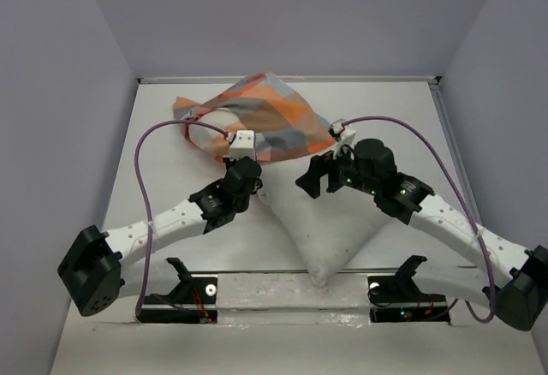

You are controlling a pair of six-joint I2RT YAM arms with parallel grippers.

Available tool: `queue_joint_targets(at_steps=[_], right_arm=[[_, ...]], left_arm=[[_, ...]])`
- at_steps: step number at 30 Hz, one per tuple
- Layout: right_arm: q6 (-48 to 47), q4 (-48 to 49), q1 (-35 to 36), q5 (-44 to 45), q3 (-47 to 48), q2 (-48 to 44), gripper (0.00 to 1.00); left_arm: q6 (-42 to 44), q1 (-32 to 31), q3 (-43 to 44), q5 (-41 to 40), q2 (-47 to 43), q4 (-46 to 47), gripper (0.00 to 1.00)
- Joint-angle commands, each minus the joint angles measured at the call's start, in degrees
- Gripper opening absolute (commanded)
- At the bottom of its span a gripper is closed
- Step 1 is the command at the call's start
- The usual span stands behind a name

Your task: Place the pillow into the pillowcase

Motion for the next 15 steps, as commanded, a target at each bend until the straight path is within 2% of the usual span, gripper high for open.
queue_joint_targets(at_steps=[1,4,7,10,11,12,13,14,15], right_arm=[[-5.9,-3.4,11.1,15.5,5.5,5.5,0.96],[-10.1,-7.6,18.6,25.3,9.4,12.4,1.00],[-9.1,-9.9,20.1,32.7,13.2,21.4,1.00],[-8.1,-10.3,20.7,36.5,15.2,28.2,1.00],[-7.8,-10.3,20.7,39.2,15.8,29.8,0.84],[-7.3,-10.2,20.7,39.2,16.5,31.3,0.84],[-7.0,-10.1,20.7,43.1,17.4,32.7,0.50],[-6.0,-10.0,20.7,44.5,19.5,34.5,0.30],[-5.5,-9.1,20.7,45.7,20.1,34.6,0.00]], left_arm=[[0.2,0.4,1.3,2.8,-3.1,4.1,0.03],[-2.3,0.3,0.3,10.7,-6.5,5.1,0.00],[-4.8,-0.1,-0.2,14.0,-7.8,5.5,0.00],[-6.4,-0.2,-0.7,17.7,-10.5,5.6,0.00],[-7.3,-0.3,-0.7,19.3,-11.1,5.5,0.00],[-7.7,-0.3,-0.7,19.3,-11.7,5.8,0.00],[-8.1,-0.4,-0.9,21.2,-12.3,6.0,0.00],[-8.6,-0.4,-0.9,22.1,-13.2,6.2,0.00],[-9.4,-0.4,-1.0,23.8,-13.6,6.3,0.00]])
